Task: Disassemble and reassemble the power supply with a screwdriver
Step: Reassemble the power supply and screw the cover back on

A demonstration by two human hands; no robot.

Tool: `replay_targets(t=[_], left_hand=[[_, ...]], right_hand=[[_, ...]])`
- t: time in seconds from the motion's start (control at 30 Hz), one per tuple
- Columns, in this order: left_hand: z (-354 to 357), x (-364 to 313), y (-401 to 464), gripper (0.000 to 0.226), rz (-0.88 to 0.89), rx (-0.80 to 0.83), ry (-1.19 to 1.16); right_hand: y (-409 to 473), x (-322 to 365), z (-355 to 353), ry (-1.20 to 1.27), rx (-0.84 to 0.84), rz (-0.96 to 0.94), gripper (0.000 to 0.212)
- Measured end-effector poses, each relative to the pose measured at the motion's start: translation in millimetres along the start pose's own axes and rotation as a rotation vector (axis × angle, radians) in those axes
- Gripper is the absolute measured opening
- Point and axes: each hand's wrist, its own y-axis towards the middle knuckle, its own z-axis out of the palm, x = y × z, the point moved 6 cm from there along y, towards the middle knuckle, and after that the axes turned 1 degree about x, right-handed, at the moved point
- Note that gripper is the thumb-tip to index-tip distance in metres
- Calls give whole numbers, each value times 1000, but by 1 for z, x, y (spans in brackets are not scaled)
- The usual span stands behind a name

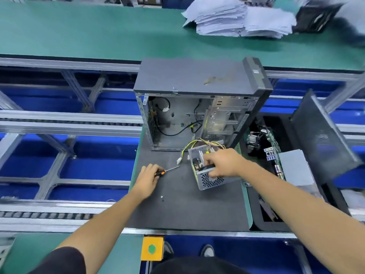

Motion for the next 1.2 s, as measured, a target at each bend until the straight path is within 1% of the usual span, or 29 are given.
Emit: replay_targets(t=[0.1,0.2,0.27,0.3,0.4,0.47,0.5,0.53,0.57,0.6,0.63,0.73,0.8,0.9,0.97,1.03,1.07,1.1,1.13,1.2], left_hand=[[8,3,4,31,6,57,31],[11,7,8,29,-22,58,87],[10,6,11,25,-32,11,177],[10,1,13,24,-14,-29,184],[13,-34,27,24,103,-73,72],[21,-64,44,22,122,-28,6],[28,-76,54,25,74,18,-33],[33,-85,63,33,1,67,-53],[38,-92,71,43,-58,95,-28],[39,-97,78,50,-79,95,27],[40,-102,82,53,-68,72,74],[38,-109,90,43,-22,36,49],[44,-116,99,32,-26,103,-25],[56,-136,113,18,-24,263,-301],[61,-155,122,18,39,359,-381],[67,-174,126,21,62,532,-523],[69,-184,127,25,60,638,-557],[70,-191,129,28,59,717,-543],[72,-197,132,30,67,754,-501],[77,-204,140,33,101,734,-438]], right_hand=[[-9,4,36,27,-44,59,35],[-12,19,75,34,-49,72,33],[-13,29,90,72,-59,91,30],[-13,33,94,96,-71,104,28],[-14,40,104,118,-97,129,24],[-14,45,108,84,-127,109,25],[-14,48,109,66,-146,94,26],[-15,49,110,42,-159,79,26],[-16,50,109,15,-170,60,27],[-18,50,108,-8,-183,35,28],[-19,50,107,-24,-199,7,29],[-23,48,105,-42,-217,-56,28],[-24,47,104,-20,-220,-74,26],[-25,45,105,59,-193,-78,24],[-25,43,109,73,-171,-86,21],[-23,42,112,57,-150,-105,19],[-23,41,113,56,-145,-112,19],[-22,41,114,63,-147,-118,20],[-23,41,115,73,-152,-125,20],[-23,41,116,82,-173,-140,19]])
